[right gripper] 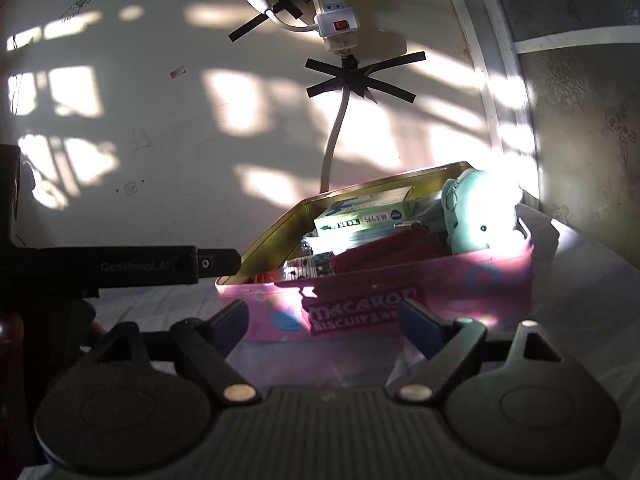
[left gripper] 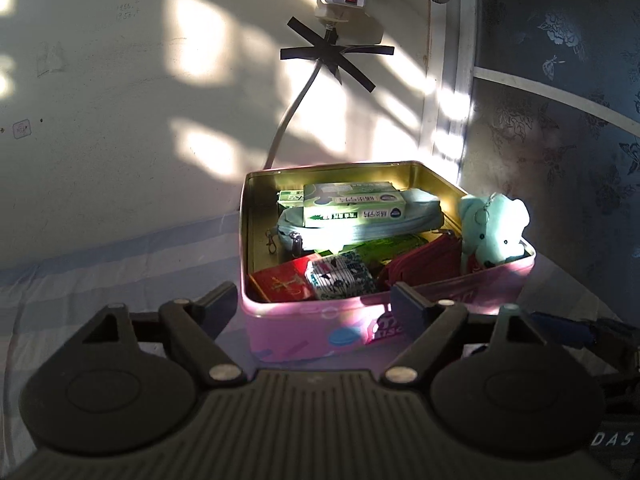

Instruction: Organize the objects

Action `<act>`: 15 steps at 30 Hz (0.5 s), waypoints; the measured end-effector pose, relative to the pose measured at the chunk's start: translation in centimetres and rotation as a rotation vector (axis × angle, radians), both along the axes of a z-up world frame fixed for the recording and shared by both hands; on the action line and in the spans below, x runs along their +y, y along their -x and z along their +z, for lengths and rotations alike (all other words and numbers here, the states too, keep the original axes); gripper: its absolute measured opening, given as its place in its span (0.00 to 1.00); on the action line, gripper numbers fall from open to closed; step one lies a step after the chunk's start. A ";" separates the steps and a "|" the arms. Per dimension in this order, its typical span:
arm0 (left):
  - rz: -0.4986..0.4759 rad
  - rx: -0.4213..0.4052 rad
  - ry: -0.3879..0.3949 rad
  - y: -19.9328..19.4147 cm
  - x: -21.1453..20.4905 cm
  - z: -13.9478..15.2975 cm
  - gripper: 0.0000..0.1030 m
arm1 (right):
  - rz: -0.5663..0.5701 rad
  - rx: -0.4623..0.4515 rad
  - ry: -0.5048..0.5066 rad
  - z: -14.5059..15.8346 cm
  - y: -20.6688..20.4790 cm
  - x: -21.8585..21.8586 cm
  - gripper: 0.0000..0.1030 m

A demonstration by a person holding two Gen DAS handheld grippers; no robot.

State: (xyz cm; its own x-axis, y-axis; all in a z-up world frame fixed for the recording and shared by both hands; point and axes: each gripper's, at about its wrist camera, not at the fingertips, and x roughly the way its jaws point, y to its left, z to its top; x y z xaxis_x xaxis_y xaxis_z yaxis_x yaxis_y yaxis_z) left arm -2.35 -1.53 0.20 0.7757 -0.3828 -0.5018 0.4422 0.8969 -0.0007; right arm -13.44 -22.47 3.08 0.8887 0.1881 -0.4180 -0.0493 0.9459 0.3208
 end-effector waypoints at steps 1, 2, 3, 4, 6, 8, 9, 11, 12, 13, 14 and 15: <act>0.005 0.002 -0.007 0.7 0.4 -0.2 0.86 | -0.007 0.012 -0.007 -0.2 0.6 0.0 0.83; 0.014 -0.001 -0.016 1.3 0.7 -0.2 0.89 | -0.014 0.025 -0.014 -0.4 1.2 0.1 0.83; 0.022 -0.010 -0.025 2.1 1.0 -0.3 0.91 | -0.018 0.036 -0.022 -0.5 1.8 0.1 0.83; 0.027 -0.015 -0.031 2.6 1.2 -0.3 0.93 | -0.018 0.045 -0.030 -0.5 2.2 0.1 0.83; 0.037 -0.029 -0.043 3.8 1.7 -0.3 0.96 | -0.020 0.056 -0.040 -0.5 3.4 0.3 0.83; 0.046 -0.043 -0.043 4.7 2.1 -0.3 1.00 | -0.020 0.054 -0.028 -0.4 4.4 0.6 0.84; 0.050 -0.047 -0.041 5.0 2.3 -0.2 1.00 | -0.020 0.052 -0.021 -0.4 4.9 0.8 0.84; 0.060 -0.045 -0.038 5.6 2.7 -0.2 1.00 | -0.015 0.049 -0.014 -0.1 5.4 1.0 0.84; 0.062 -0.045 -0.039 5.8 2.9 -0.2 1.00 | -0.011 0.047 -0.010 0.1 5.7 1.2 0.85; 0.063 -0.047 -0.043 5.9 3.0 -0.2 1.00 | -0.009 0.045 -0.005 0.1 5.9 1.3 0.85; 0.068 -0.050 -0.051 6.2 3.0 -0.1 1.00 | -0.008 0.044 -0.002 0.2 6.0 1.4 0.85; 0.071 -0.053 -0.056 6.2 3.0 -0.1 1.00 | -0.006 0.043 -0.001 0.4 6.1 1.6 0.85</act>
State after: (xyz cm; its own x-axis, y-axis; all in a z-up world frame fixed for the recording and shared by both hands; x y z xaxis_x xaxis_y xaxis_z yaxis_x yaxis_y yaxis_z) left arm -8.57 1.48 0.07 0.8259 -0.2989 -0.4781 0.3760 0.9238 0.0720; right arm -19.54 -20.83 3.44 0.8708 0.1835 -0.4561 -0.0300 0.9459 0.3232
